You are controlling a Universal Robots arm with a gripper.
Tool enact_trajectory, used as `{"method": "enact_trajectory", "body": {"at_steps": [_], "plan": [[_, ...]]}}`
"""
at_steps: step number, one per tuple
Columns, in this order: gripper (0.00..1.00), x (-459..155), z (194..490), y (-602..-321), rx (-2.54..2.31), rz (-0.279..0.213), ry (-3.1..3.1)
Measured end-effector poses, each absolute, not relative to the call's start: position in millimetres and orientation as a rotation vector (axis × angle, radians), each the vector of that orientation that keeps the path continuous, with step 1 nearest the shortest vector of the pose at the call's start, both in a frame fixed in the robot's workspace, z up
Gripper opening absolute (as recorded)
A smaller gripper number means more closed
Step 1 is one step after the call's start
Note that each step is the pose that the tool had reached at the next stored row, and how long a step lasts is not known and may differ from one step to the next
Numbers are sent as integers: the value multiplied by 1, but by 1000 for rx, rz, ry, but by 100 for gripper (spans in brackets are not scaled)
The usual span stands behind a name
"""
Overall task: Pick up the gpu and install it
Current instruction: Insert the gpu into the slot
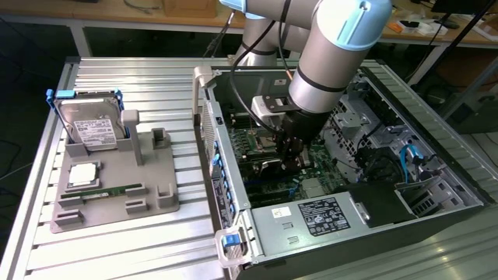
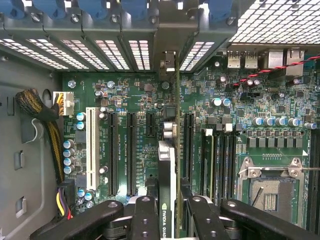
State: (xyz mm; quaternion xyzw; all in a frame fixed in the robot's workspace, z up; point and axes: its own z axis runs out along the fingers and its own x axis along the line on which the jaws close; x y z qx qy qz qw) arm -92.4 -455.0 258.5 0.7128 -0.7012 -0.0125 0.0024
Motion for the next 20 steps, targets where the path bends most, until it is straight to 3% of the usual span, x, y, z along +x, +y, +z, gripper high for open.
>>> {"method": "enact_trajectory", "body": {"at_steps": [20], "plan": [[27,-92,258,-450,2234,-39,-2202]]}}
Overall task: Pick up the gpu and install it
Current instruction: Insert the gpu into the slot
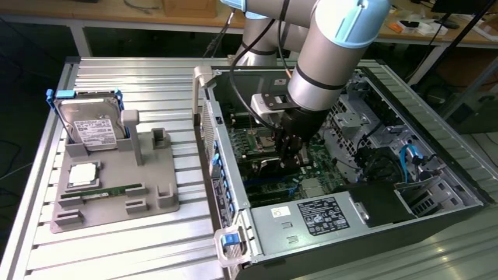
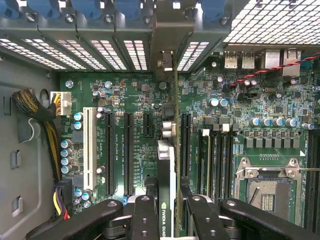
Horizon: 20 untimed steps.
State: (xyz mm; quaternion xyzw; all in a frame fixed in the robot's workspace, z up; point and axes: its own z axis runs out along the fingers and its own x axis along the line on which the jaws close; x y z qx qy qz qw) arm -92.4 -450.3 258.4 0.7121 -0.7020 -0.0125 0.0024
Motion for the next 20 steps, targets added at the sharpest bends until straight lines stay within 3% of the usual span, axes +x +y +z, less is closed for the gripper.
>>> {"method": "enact_trajectory", "body": {"at_steps": [20], "plan": [[27,-93,258,-452,2230,-39,-2205]]}}
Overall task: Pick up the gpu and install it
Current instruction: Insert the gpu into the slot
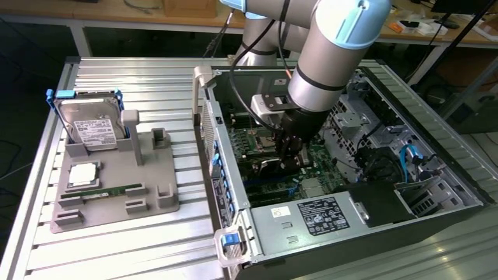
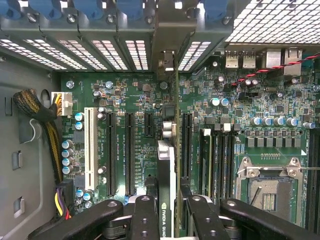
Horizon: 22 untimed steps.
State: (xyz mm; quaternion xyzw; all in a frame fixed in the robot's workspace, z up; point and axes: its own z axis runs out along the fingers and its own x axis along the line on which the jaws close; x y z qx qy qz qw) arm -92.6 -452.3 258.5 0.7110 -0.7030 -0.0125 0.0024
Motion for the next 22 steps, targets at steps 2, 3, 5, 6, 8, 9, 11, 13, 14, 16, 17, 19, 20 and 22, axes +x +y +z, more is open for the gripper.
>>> {"method": "enact_trajectory", "body": {"at_steps": [2,3,5,6,8,9,11,13,14,16,17,19,20,22], "plan": [[27,-93,258,-452,2230,-39,-2205],[27,-93,258,-452,2231,-39,-2205],[27,-93,257,-452,2231,-39,-2205],[27,-93,256,-452,2231,-39,-2205],[27,-93,255,-452,2230,-39,-2205],[27,-93,255,-452,2230,-39,-2205],[27,-93,255,-452,2230,-39,-2205],[27,-93,255,-452,2230,-39,-2205],[27,-93,255,-452,2231,-39,-2205],[27,-93,255,-452,2231,-39,-2205],[27,-93,255,-452,2230,-39,-2205],[27,-93,255,-451,2230,-39,-2205],[27,-93,255,-451,2230,-39,-2205],[27,-93,255,-450,2231,-39,-2205]]}}
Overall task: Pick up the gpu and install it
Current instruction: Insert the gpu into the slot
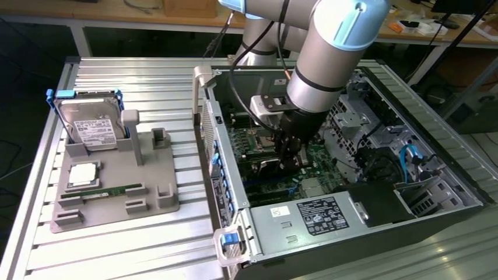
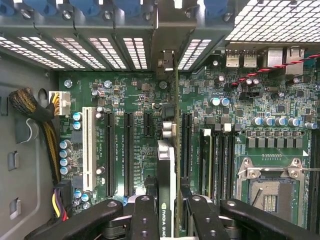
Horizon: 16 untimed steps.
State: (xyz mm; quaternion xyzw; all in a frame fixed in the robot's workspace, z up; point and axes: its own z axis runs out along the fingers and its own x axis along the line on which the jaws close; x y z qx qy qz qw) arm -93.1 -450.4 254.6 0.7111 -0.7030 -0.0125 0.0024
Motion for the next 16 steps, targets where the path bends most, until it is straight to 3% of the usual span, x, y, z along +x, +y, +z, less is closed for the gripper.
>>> {"method": "enact_trajectory", "body": {"at_steps": [16], "plan": [[27,-93,260,-450,2231,-39,-2205]]}}
